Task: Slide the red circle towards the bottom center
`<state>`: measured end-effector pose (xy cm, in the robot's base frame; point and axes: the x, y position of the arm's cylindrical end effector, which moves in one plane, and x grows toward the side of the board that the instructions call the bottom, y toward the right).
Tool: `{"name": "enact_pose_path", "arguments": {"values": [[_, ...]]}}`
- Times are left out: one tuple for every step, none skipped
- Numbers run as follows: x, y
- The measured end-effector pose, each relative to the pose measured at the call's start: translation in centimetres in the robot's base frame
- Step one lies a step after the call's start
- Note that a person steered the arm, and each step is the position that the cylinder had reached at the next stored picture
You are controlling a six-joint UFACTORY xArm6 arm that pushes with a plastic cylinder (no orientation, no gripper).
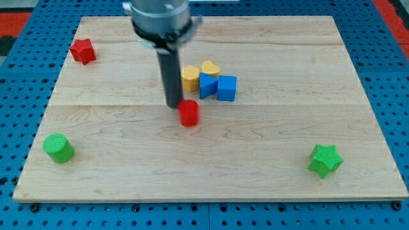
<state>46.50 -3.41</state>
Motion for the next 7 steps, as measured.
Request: {"name": "enact_pose_path", "arguments": {"values": [[3.3, 4.9], [6.7, 10.9], [6.2, 8.8], [8.2, 8.4], [10.2, 8.0], [11.7, 4.1], [15.4, 7.7]]}}
